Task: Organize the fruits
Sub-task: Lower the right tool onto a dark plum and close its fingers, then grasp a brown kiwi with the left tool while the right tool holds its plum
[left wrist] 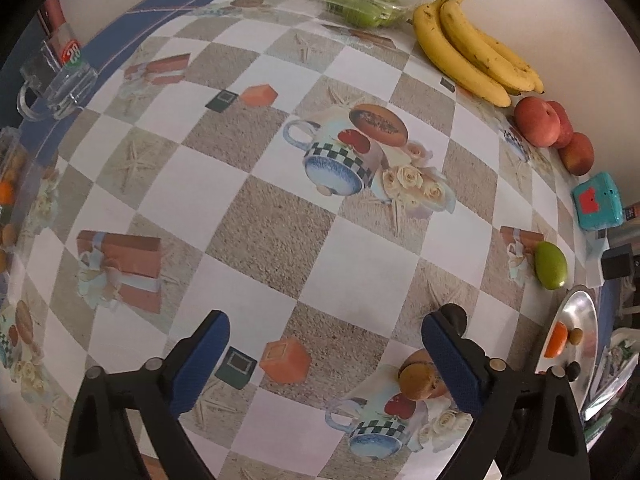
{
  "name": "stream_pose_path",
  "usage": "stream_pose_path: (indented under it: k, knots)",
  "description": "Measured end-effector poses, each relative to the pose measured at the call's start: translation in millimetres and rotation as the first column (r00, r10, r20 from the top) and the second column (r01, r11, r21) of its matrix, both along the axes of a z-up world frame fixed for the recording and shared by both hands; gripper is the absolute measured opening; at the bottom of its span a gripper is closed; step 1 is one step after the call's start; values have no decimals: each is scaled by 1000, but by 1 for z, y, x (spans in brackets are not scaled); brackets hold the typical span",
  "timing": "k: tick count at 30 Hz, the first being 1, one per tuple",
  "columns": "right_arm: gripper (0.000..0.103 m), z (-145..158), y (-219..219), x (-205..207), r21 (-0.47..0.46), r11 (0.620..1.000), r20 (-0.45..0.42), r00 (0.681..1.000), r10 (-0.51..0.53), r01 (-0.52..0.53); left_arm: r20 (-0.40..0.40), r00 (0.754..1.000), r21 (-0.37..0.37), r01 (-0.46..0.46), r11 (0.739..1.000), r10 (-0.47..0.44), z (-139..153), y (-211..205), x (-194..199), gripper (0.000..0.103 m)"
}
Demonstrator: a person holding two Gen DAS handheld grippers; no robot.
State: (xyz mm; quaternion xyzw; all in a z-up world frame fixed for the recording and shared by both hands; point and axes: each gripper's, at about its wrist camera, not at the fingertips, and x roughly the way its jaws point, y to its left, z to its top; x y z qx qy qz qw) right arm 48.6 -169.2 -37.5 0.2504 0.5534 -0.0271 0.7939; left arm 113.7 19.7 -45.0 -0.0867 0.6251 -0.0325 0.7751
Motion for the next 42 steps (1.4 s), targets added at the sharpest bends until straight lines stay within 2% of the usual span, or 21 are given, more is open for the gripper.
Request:
stream_pose_path:
  k: [6, 12, 17, 30, 42]
  knots:
    - [41, -14, 3, 6, 6, 1000, -28, 1000, 11, -11, -12, 1000, -11, -2, 1000, 2, -3, -2, 0, 98]
    - [32, -14, 7, 11, -25, 999, -12, 999, 31, -31, -13, 1000, -7, 0, 1000, 0, -3, -2, 0, 98]
    - [27, -14, 7, 12, -13, 999, -4, 999, 37, -37, -12, 1000, -2, 4, 1000, -4, -3, -5, 0, 98]
    - [26, -12, 4, 8, 9, 999, 3, 999, 34, -34, 1, 1000, 3, 23, 1000, -23, 0, -12, -2, 98]
    - [26, 9, -9, -7, 10, 1000, 21, 1000, -7, 7, -3, 1000, -2, 26, 1000, -26, -2, -16, -6, 98]
